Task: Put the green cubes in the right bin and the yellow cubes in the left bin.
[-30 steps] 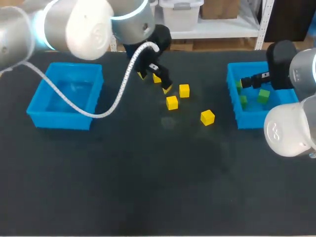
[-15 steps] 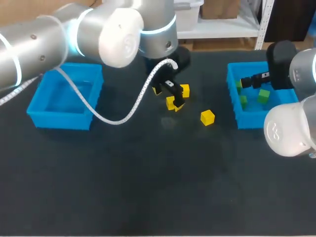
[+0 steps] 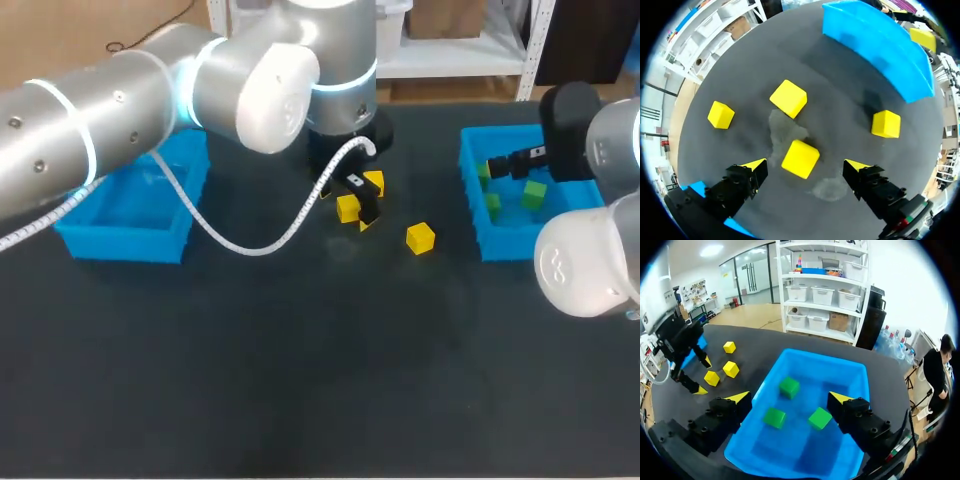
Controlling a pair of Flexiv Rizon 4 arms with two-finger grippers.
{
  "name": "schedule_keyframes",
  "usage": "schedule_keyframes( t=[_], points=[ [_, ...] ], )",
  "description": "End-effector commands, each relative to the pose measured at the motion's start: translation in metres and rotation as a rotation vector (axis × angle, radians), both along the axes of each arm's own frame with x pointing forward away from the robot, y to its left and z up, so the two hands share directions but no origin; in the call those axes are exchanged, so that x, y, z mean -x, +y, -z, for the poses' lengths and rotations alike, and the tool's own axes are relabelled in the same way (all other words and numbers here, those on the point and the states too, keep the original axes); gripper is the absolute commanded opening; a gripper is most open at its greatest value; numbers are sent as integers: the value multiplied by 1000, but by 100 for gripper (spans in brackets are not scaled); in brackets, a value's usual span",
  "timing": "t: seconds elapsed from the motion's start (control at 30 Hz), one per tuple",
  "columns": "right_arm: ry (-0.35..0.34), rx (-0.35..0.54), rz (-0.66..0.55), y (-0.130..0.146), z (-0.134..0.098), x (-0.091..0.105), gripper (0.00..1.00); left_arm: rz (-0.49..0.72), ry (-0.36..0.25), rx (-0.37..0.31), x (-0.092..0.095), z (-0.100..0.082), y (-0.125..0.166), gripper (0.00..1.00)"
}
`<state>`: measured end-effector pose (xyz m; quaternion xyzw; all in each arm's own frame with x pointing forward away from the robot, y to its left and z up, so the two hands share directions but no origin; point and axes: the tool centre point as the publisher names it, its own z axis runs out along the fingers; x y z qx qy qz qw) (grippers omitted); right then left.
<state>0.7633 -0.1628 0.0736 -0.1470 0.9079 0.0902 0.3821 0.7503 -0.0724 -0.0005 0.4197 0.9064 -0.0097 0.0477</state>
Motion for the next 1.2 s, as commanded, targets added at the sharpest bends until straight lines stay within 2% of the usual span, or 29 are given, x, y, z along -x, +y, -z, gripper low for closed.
schedule_keyframes(
  t=[0.03,0.1,0.13,0.17,0.2,0.43,0.6,0.73,0.93,1.03,1.2],
  points=[
    [1,0,0,0,-1,0,100,1,4,-20,-9,8,-8,100],
    [1,0,0,0,-1,0,100,3,-20,-33,-12,12,-9,100],
    [1,0,0,0,-1,0,100,-3,-23,-20,-12,13,-10,89],
    [1,0,0,0,-1,0,100,-15,-26,-10,-11,13,-10,33],
    [1,0,0,0,-1,0,100,-17,-26,-7,-12,14,-10,0],
    [1,0,0,0,-1,0,100,-32,-9,-6,-9,15,-2,0],
    [1,0,0,0,-1,0,100,-3,-23,-11,-1,2,6,0],
    [1,0,0,0,-1,0,100,13,-70,32,7,-29,17,0],
    [1,0,0,0,-1,0,100,-101,-210,128,0,-98,61,0],
    [1,0,0,0,-1,0,100,-185,-272,120,-4,-124,97,0],
    [1,0,0,0,-1,0,100,-330,-345,75,-7,-145,165,0]
  ],
)
